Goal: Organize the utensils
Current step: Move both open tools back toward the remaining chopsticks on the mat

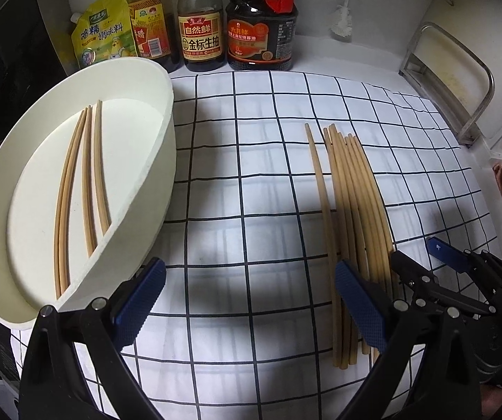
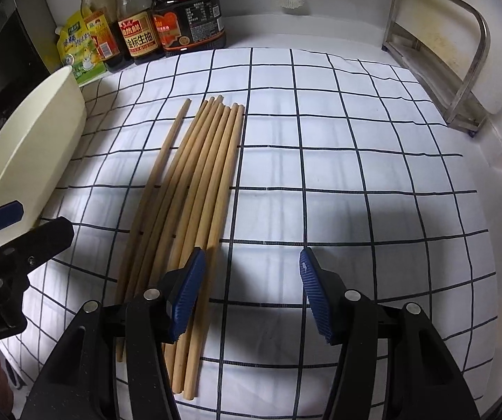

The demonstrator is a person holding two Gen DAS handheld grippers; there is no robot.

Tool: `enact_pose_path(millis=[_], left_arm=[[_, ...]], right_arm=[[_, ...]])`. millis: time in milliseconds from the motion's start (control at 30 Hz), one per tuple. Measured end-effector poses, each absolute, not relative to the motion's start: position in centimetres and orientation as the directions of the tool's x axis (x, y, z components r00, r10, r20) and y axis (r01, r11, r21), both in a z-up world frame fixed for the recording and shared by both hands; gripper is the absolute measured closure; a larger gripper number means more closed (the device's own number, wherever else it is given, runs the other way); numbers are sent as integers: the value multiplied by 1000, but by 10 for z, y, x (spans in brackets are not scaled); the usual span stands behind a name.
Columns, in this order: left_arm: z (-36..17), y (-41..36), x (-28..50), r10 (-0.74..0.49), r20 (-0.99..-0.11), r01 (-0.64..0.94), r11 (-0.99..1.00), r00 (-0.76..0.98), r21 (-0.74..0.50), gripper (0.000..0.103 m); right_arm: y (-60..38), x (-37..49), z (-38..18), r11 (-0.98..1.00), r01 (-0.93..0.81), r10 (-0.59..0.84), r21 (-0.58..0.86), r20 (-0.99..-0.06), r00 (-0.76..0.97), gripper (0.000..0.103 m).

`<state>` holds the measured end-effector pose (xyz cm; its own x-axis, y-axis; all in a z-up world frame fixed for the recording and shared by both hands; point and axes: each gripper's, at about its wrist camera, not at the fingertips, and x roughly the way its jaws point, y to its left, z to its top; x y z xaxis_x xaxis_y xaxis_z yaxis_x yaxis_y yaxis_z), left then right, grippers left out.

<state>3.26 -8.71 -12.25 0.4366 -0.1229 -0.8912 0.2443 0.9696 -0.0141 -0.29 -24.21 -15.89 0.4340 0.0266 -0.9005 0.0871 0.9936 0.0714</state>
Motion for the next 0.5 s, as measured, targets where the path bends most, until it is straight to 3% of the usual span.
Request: enact_pose_path(millis=[500], left_arm=[[-131, -102, 34, -119, -891, 255, 967, 438, -3, 8]], right_arm=[[-259, -7, -160, 993, 114, -15, 40, -895, 445, 49]])
